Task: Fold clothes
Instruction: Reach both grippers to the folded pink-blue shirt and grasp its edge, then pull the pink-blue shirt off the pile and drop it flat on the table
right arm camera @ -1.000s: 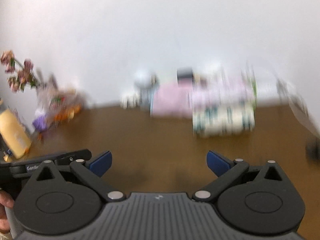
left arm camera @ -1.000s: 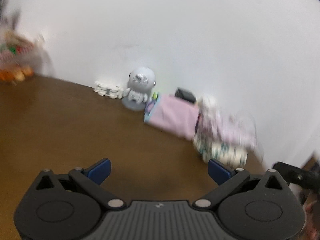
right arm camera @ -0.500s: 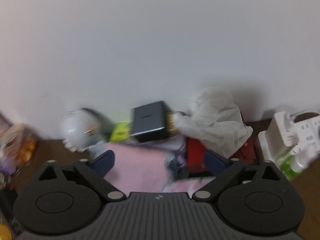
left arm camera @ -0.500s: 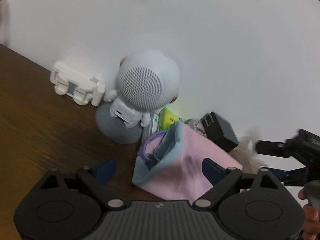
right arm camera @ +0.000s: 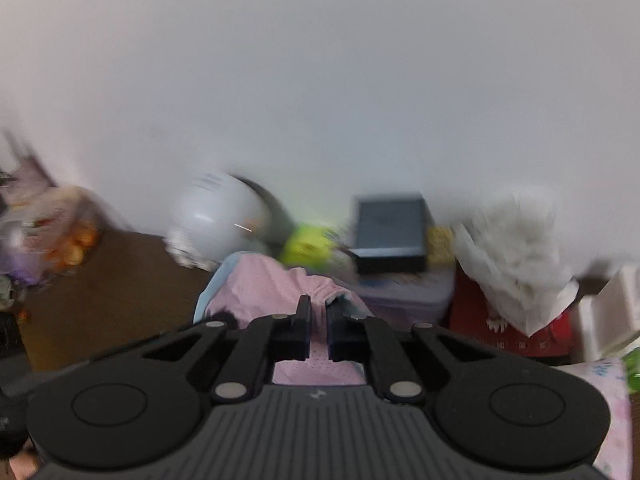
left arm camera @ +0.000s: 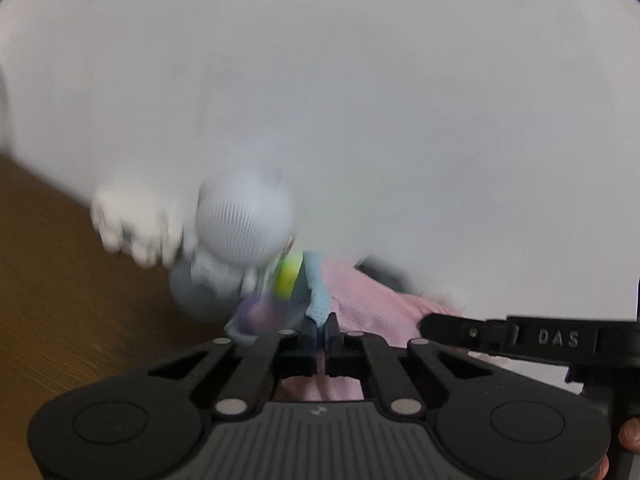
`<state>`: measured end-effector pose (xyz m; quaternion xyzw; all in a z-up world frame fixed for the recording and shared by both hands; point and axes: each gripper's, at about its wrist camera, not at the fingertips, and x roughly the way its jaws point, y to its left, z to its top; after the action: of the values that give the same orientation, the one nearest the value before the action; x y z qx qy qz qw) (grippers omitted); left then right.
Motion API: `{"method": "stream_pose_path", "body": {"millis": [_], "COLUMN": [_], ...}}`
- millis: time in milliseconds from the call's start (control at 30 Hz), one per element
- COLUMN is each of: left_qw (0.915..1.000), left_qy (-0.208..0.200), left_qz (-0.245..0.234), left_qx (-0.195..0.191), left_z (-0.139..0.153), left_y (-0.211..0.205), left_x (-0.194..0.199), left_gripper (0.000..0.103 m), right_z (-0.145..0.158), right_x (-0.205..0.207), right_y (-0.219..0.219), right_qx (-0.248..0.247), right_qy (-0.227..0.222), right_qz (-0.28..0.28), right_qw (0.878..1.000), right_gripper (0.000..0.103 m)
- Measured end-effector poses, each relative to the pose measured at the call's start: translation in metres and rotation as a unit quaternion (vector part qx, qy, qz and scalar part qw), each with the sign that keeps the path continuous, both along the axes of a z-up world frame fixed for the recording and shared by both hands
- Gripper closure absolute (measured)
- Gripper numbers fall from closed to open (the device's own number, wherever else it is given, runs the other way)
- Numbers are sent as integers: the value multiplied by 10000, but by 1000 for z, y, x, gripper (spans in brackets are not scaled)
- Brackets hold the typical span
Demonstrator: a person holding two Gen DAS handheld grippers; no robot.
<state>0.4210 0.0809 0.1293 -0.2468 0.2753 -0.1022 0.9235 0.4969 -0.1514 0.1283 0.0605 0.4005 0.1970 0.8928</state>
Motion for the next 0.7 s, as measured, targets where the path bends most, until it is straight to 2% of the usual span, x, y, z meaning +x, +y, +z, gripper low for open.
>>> {"method": "stream_pose_path", "body": {"millis": [100,233,333,400,533,700], "left_qw": [9979,9873,9788,9723,9598,9555], "left_qy": [-637,-1553,-1964,-2216,-2592,-2603], "left_qz": [-62,-252,-385,-429,-634,-853], "left_qx": [79,218,428,610,874,1091], "left_z": [74,182,238,263,294,304], "left_y": [6,6,0,-7,-20,-35], "left_x": [-51,-146,-221,-266,-347,-408], "left_gripper": [102,102,102,102,102,102], "right_z": [70,171,232,269,330,354], "right_x": [-46,-132,-207,-263,-358,-442], "right_y": [6,5,2,-1,-11,-18], "right_qx": [53,-6,-115,-183,-227,-341], "right_qy": [-626,-1473,-2014,-2359,-2891,-3016], "right_qz": [173,272,381,413,407,366], "right_qw": [9979,9887,9787,9707,9562,9521], "right_gripper": [97,97,97,97,97,96]}}
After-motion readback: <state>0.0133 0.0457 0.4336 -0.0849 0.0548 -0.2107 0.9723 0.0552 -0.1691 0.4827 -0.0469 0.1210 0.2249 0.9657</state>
